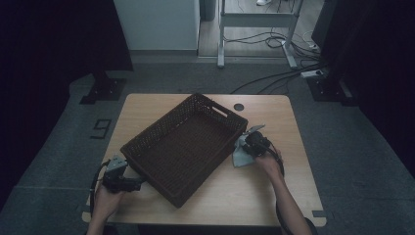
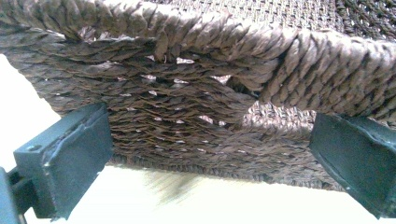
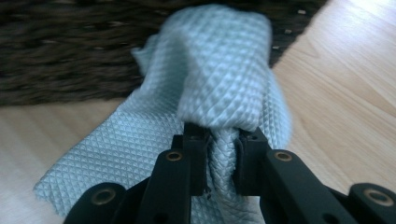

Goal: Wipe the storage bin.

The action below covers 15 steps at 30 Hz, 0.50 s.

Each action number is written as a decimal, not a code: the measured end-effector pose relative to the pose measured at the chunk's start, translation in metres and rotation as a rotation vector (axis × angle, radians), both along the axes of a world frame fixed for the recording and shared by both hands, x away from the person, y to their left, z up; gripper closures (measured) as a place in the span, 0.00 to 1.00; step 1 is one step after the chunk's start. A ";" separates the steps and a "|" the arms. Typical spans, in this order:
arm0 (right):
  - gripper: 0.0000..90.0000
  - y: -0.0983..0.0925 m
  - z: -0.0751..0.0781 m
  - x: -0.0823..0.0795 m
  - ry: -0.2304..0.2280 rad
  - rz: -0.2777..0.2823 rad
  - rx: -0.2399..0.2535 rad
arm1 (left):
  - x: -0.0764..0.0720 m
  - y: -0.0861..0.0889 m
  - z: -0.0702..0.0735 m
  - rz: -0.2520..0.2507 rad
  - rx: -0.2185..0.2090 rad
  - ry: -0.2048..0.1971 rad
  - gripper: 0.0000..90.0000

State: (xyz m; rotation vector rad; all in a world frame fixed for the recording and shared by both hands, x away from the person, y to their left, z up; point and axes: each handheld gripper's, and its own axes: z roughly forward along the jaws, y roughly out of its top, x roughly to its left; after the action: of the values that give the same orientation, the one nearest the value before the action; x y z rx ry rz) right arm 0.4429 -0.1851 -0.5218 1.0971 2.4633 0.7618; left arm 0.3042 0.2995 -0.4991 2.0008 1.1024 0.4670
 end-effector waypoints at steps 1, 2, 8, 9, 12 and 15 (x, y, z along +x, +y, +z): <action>0.86 0.001 0.000 -0.001 0.000 0.006 -0.002 | 0.000 0.000 0.000 0.000 0.000 0.000 0.00; 0.86 0.002 0.001 -0.003 0.000 0.010 -0.001 | 0.000 0.000 0.000 0.000 0.001 0.000 0.00; 0.85 0.009 0.002 -0.011 0.007 0.043 0.014 | 0.000 0.000 0.000 0.000 -0.001 0.000 0.00; 0.85 0.011 0.003 -0.012 0.007 0.049 0.016 | 0.000 0.000 0.000 0.000 0.000 0.000 0.00; 0.85 0.015 0.003 -0.015 0.010 0.066 0.022 | 0.000 0.000 0.000 0.000 0.000 0.000 0.00; 0.85 0.019 0.004 -0.019 0.011 0.081 0.030 | 0.000 0.000 0.000 0.000 0.000 0.000 0.00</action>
State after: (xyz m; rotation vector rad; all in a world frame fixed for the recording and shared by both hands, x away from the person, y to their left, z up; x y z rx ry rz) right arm 0.4240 -0.1658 -0.5179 1.0201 2.5266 0.8206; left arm 0.3040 0.2992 -0.4992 2.0002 1.1025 0.4670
